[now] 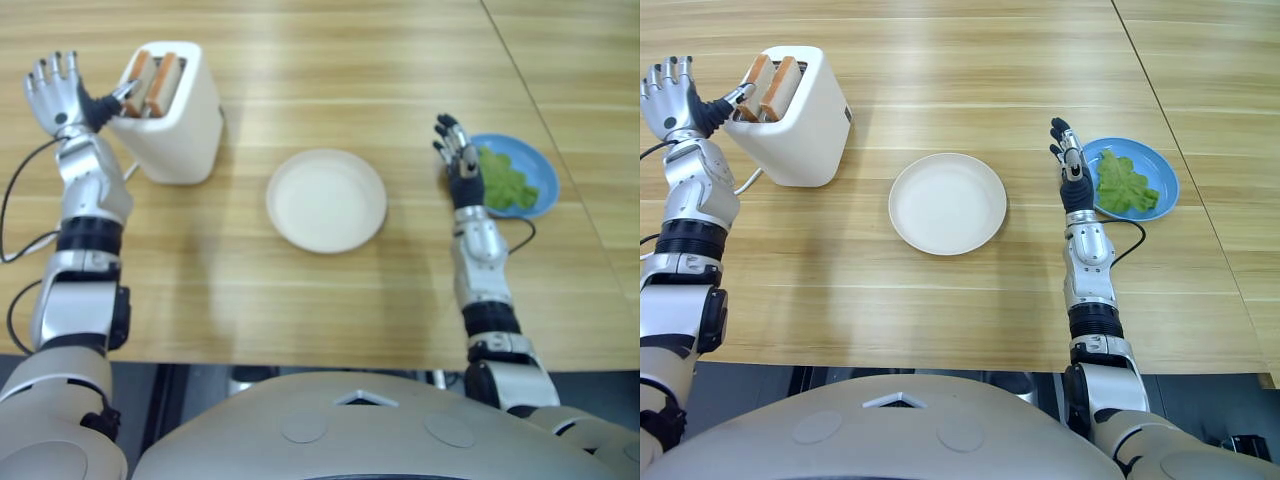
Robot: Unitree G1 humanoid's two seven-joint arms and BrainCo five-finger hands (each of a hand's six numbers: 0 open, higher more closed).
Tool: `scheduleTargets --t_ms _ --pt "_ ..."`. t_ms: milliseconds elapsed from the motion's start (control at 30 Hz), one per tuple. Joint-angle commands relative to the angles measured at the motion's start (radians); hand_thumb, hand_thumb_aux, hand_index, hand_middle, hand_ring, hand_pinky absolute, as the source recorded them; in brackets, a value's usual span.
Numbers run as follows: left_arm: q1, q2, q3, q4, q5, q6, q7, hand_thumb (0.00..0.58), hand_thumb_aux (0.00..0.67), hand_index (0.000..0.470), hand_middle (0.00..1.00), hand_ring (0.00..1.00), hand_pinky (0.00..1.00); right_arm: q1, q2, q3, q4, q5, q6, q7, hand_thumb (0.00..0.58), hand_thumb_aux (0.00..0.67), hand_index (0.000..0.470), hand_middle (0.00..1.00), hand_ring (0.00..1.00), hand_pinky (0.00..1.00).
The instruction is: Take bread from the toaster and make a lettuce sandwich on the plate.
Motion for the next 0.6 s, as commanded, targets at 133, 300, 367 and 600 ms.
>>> scheduleTargets --t_ms 133,300,367,600 --pt "-0.033 -0.022 -0.076 0.172 -0.061 -0.02 0.019 0.0 0.0 0.0 0.0 0.0 0.0 0.009 -0.01 0.0 0.01 -0.004 0.009 0.005 0.0 0.0 0.0 0.0 0.0 0.0" --pt "-0.042 -0.021 -0.108 0.273 -0.096 -0.038 0.037 0.04 0.024 0.016 0.0 0.0 0.0 0.013 -0.016 -0.004 0.007 -0.002 0.013 0.005 0.0 0.0 0.0 0.0 0.0 0.0" --pt "-0.047 -0.019 -0.109 0.283 -0.116 -0.045 0.049 0.458 0.363 0.249 0.0 0.0 0.0 0.014 -0.018 -0.004 0.004 -0.001 0.014 0.006 0.0 0.0 0.0 0.0 0.0 0.0" --pt "-0.02 -0.006 -0.1 0.093 -0.142 -0.099 0.187 0.58 0.67 0.46 1.0 1.0 1.0 0.014 -0.018 -0.003 0.009 -0.003 0.014 0.007 0.0 0.0 0.0 0.0 0.0 0.0"
